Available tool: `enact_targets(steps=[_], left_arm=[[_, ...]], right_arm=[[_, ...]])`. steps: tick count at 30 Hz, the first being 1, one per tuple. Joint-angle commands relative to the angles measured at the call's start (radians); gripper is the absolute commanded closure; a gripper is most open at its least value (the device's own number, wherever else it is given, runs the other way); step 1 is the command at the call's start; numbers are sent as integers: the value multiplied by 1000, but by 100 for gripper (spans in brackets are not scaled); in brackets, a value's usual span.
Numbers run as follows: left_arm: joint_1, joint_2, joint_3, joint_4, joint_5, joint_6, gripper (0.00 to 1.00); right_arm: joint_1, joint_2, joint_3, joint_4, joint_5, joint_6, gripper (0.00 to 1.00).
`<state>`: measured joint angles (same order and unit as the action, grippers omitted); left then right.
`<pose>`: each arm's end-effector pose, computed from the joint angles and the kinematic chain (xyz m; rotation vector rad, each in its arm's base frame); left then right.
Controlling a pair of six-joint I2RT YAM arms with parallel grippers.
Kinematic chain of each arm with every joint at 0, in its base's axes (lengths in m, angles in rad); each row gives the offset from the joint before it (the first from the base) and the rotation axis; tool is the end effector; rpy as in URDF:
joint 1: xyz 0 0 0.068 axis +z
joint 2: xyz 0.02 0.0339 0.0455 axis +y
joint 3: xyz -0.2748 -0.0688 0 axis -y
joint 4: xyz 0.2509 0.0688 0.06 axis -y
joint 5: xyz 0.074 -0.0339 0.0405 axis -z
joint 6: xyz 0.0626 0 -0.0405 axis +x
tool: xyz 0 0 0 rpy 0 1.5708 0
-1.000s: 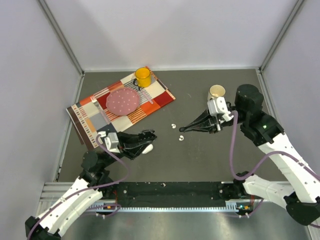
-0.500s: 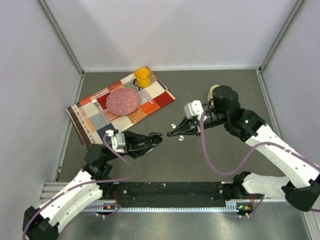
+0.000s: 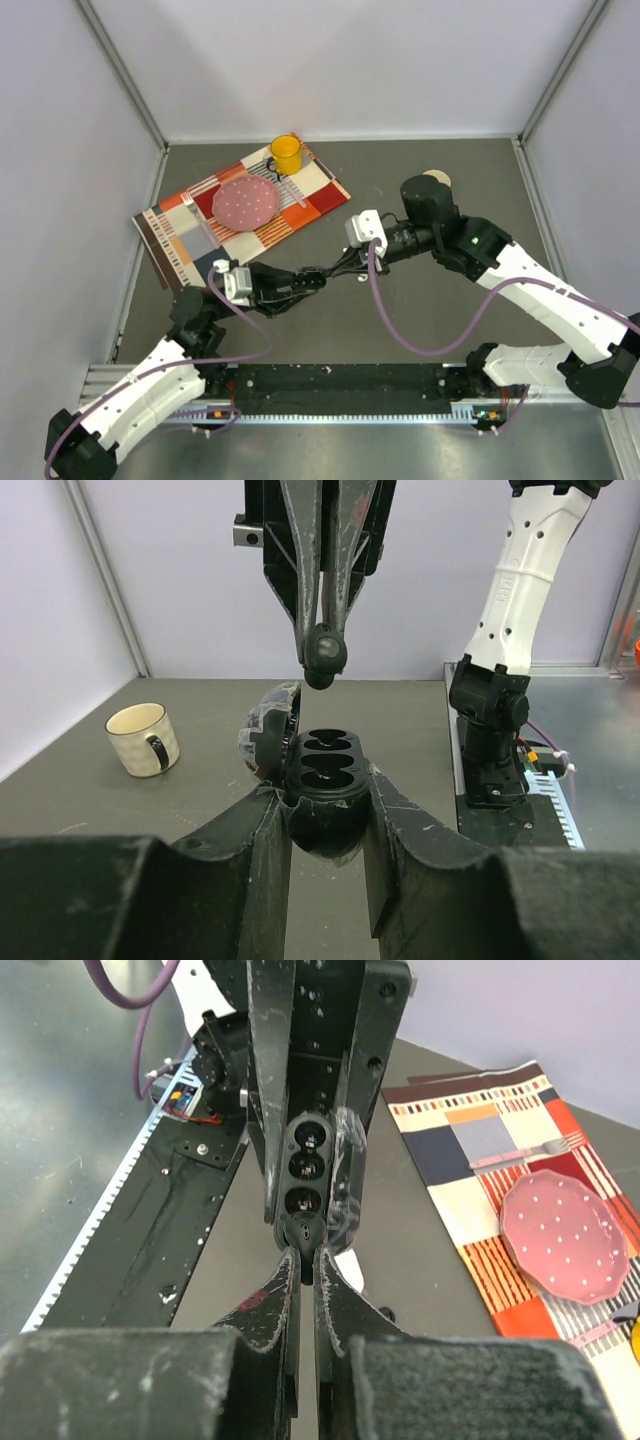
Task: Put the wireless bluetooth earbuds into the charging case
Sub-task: Place the earbud in the charging case.
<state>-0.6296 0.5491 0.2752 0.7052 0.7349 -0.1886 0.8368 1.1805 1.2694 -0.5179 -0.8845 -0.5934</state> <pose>0.0988 -0.1239 0.2972 0.9229 0.9680 -1.1168 0.1405 0.2280 0.4024 -1.6714 1.0489 1.0346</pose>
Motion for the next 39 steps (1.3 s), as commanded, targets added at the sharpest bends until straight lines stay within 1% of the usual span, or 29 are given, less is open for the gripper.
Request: enact_targets(steps=[1,10,16,24,27,30,39], left_arm=[[-4,14,42,57,20,-11,100],[-4,31,48,62,21,-11,100],[-4,26,50,65,21,-18,100],[-4,22,48,65,20,-22,100],[-4,22,48,66,17,-20,100],[-4,20,47,66,12,-18,100],[-4,6,45,66,-3,-6,100]], right_arm=[[33,13,65,-1,2,-45,100],[74,54,91,-74,31,-88,100],[102,96,114,-146,125,-134,100],[122,120,131,-174,151,-151,100],[146,134,140,-205,215,-157,100],[176,154,160,-255,295,-175,96],[177,162,176,-268,300,-169,95]])
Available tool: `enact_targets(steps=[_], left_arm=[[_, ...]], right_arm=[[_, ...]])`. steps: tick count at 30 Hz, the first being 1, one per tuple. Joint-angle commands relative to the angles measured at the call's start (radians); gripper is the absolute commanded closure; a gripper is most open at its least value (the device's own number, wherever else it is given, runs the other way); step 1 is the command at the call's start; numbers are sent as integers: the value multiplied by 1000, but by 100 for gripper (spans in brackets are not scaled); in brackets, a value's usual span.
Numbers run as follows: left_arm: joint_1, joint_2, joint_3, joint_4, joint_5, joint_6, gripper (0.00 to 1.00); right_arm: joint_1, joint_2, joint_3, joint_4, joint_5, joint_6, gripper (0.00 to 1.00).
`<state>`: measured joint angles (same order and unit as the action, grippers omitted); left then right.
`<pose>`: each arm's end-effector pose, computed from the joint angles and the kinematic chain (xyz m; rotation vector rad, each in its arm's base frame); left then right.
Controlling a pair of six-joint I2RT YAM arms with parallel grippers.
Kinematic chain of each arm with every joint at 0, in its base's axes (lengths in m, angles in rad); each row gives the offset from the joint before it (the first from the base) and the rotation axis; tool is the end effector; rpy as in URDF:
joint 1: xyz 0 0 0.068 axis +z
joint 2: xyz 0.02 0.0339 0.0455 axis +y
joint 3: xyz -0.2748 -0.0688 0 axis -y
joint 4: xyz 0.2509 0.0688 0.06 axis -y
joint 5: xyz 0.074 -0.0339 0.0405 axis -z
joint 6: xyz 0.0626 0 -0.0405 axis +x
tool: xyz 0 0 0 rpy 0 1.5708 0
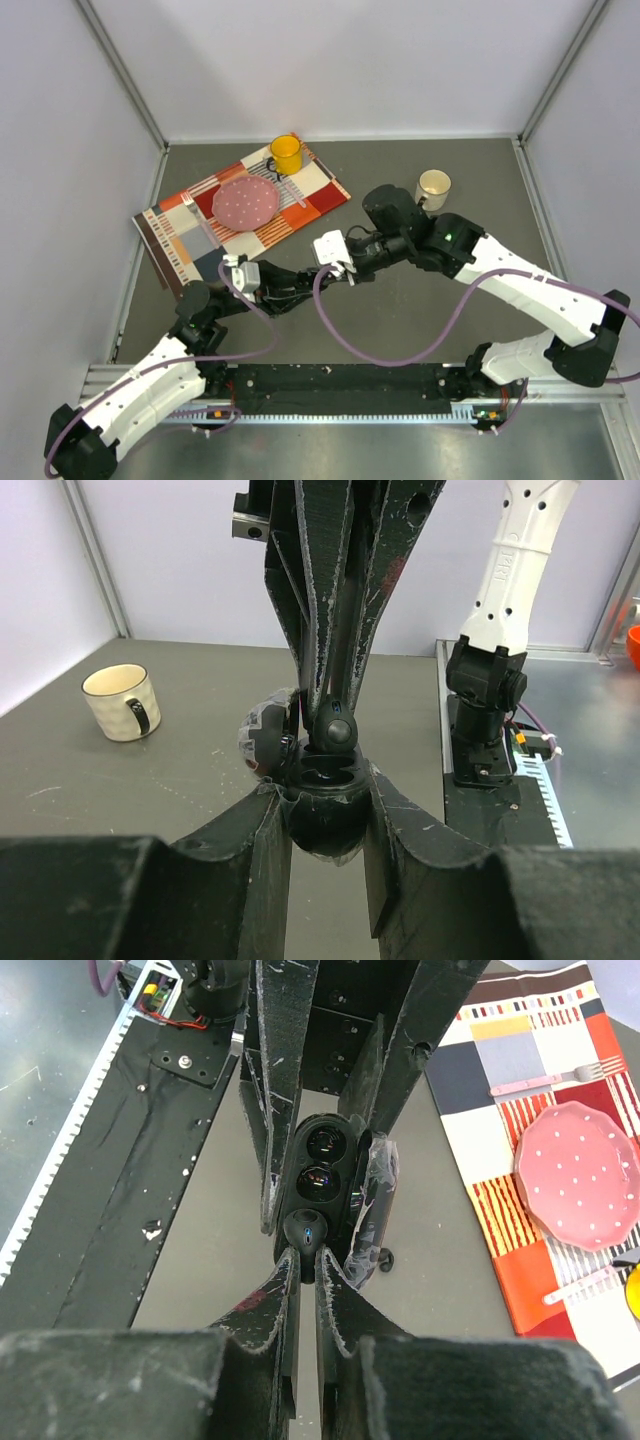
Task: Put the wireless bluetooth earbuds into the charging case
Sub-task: Place the earbud in the charging case.
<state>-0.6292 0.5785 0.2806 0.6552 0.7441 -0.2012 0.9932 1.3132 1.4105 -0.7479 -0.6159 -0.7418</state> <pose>0.1043 -0.1283 0.2895 0.9317 1.0491 -1.1475 0.1299 0.2656 0.3876 -1.8802 1.1449 0.8213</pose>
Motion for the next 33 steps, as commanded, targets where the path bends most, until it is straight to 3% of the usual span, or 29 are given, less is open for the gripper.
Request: enact_targets(steps=[1,9,24,28,29,33], left_arm=[[-4,-28,40,115,-11,11,100],[-4,-40,35,98,-23,23,100],[-4,-55,31,104,-58,37,100],[-4,-54,29,104,-64,40,100],[-4,-57,29,104,-66,40,100],[-4,-62,23,103,-69,39,100]], right_arm=[[22,32,38,-38,31,-21,95],[22,35,87,-38,53,15,100],[42,73,136,-38,150,142,100],[62,77,137,-38,163,142,85],[64,77,139,-33,165,140,76],[65,66,145,-28,185,153,66]])
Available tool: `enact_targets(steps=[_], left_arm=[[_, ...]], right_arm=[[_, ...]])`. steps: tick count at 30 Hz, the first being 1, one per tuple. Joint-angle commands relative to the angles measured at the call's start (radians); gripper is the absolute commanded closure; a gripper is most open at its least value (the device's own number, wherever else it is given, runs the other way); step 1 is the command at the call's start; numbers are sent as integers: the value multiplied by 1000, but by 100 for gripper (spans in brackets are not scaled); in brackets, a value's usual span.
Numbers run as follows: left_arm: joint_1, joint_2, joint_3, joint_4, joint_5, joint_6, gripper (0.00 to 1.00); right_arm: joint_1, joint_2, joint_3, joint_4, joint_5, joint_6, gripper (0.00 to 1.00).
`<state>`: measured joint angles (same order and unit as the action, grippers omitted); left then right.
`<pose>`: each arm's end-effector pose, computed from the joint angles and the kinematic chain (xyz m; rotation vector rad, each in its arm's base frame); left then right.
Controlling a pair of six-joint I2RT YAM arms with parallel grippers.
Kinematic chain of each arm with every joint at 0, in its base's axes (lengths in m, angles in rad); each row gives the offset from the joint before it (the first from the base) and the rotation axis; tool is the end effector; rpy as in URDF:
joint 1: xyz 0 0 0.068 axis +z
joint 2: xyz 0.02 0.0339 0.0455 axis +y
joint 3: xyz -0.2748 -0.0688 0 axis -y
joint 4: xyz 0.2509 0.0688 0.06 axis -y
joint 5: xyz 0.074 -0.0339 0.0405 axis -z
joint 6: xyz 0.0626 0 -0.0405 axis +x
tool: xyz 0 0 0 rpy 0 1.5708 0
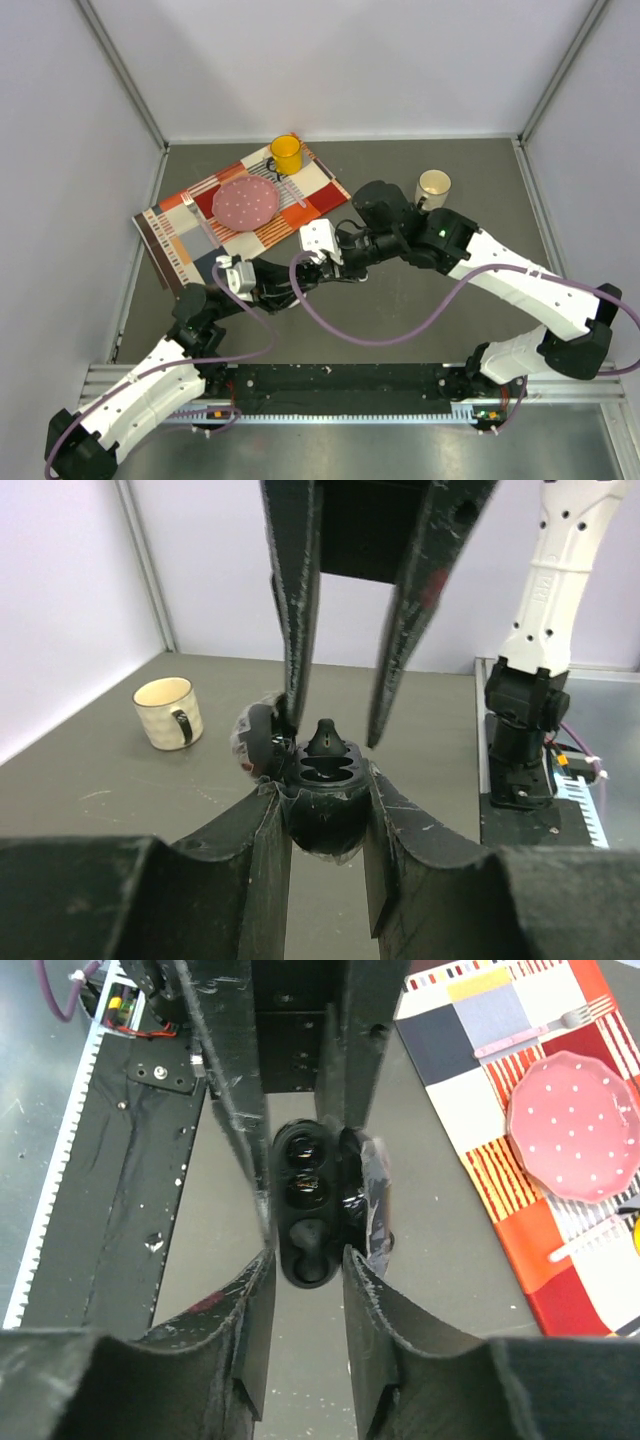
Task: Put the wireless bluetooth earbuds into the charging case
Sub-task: Place the earbud in the charging case, then pick up the earbud from the center of the board.
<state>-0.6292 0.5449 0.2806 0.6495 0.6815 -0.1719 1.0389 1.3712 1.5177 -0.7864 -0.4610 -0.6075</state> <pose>0.1033 -0.1240 0.2944 0.8855 1.0236 -1.0843 0.1329 0.2807 0.4012 -1.8045 1.3164 0.7470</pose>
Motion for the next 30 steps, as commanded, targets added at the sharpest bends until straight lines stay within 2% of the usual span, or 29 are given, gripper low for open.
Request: enact_targets(steps=[1,9,13,20,23,30], left_arm=[[-4,-28,22,107,-10,9,100],[-4,-43,9,91,-39,14,100],[-4,-54,0,81,-60,15,100],[-4,-89,-20,68,-129,25,100],[-4,-117,-26,58,-168,29,100],[-4,-152,-27,45,-272,-6,100]], right_arm=[[19,0,38,13,42,25,64],[19,-107,-22,124,-5,28,52],[18,-190,-114,217,25,40,44],[18,-308,-235,380,67,87,37],[18,-346,-278,449,136,133,34],[3,-437,-408,645,430,294,21]])
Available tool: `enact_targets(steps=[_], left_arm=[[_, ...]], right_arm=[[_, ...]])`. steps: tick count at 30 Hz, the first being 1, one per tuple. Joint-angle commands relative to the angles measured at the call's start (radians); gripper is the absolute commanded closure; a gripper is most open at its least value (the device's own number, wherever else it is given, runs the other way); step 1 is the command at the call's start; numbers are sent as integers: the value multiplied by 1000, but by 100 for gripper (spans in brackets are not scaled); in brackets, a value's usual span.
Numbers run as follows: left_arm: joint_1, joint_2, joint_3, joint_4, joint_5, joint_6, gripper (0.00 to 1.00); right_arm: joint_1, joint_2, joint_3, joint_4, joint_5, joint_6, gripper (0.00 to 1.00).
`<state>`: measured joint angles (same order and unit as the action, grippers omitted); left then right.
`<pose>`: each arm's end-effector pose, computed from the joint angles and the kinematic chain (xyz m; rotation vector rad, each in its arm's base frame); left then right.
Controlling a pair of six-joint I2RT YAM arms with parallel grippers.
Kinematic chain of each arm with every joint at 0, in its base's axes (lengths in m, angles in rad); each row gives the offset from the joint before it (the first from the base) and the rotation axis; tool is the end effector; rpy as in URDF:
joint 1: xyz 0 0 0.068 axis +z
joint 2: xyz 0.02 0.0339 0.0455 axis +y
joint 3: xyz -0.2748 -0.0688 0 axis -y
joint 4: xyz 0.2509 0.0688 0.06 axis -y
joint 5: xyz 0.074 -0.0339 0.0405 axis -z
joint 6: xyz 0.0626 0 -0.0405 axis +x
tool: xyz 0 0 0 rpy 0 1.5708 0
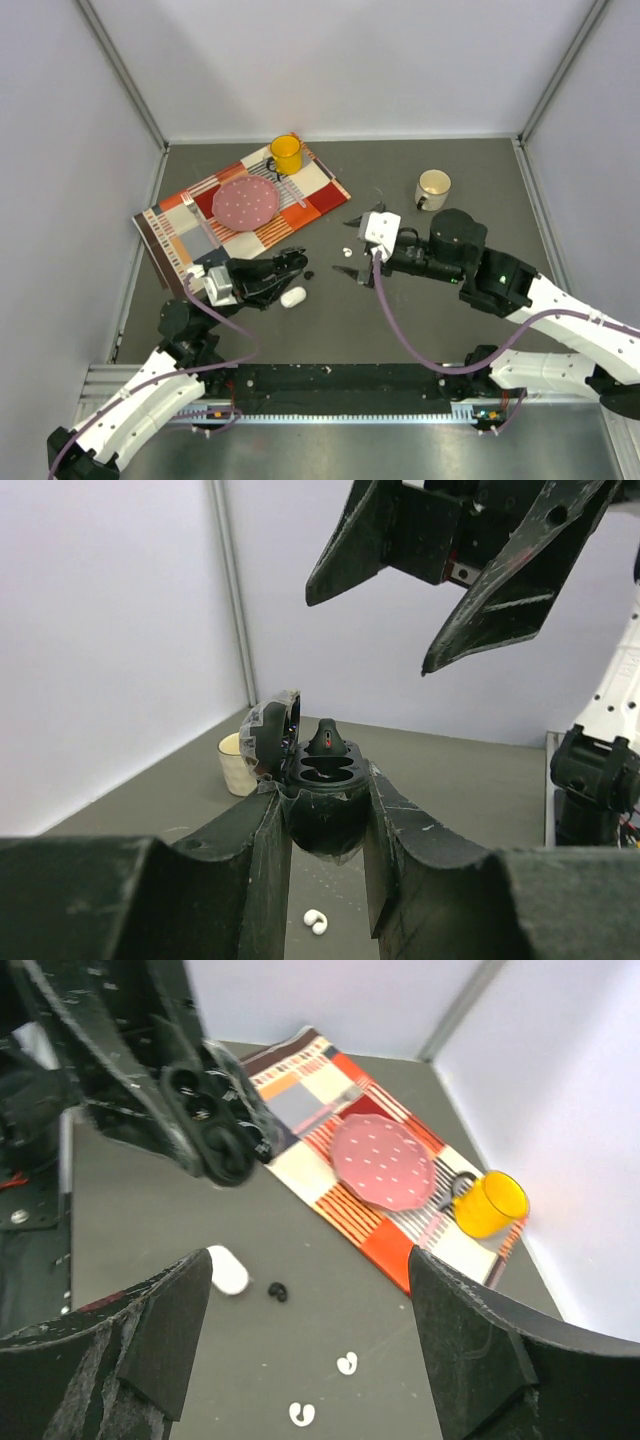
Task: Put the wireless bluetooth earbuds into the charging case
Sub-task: Pick up the earbud from the center of the board.
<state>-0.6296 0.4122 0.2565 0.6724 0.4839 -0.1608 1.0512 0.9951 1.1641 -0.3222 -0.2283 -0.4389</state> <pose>0.0943 -0.1047 0.3079 0.6938 0.9407 -0.9570 0.1074 0.2162 0.4248 -1.3169 1.1732 0.6455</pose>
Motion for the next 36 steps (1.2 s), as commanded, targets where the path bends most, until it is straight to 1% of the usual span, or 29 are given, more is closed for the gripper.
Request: enact_targets(steps=[1,3,7,9,11,14,15,17,19,20,21,22,26,27,28,31,34,36], left_arm=[[-4,-23,-3,23,-88,-17,100],[-4,-29,1,16,-100,-20,100],[-4,-55,-13,30,-183,-40,100],[-4,-81,-25,38,-231,-34,100],[-4,-105,-26,20,-277,-17,100],[-4,-122,-20,-23,-280,26,100],[-4,-122,-14,-40,-306,27,100],[-4,-122,3,-101,-314,52,100],[-4,-122,6,-117,-329,66,100],[-4,-122,4,-108,-334,46,100],[-4,-119,3,-102,-390,18,100],[-4,-115,3,-105,-413,-29,100],[-4,-104,-11,-86,-401,-36,100],[-4,-107,-13,-77,-383,-13,100],[-4,-111,-16,-74,-342,54,100],[-4,-118,-17,-76,-367,40,100],[-4,-148,-22,-76,-347,53,100],[-4,-167,-25,-88,-367,58,100]], right_arm=[[-16,-78,-67,199,208,141,20],[-48,-87,-89,225,224,190,20],[-103,-88,-113,253,225,259,20],[-120,-76,-122,265,254,282,20],[-129,-67,-127,268,270,305,20],[-146,-58,-138,285,282,347,20],[-151,-49,-141,291,290,361,20],[-155,-41,-141,293,306,379,20],[-164,-27,-141,296,326,404,21],[-168,-24,-141,296,334,408,21],[-169,-20,-141,296,339,417,21],[-175,-12,-142,296,340,422,21],[-186,0,-145,293,333,433,22],[-188,5,-146,293,324,431,22],[-188,8,-146,291,323,431,22],[-192,14,-150,293,325,468,22],[-218,36,-146,281,330,534,23],[-261,68,-124,234,327,641,25]])
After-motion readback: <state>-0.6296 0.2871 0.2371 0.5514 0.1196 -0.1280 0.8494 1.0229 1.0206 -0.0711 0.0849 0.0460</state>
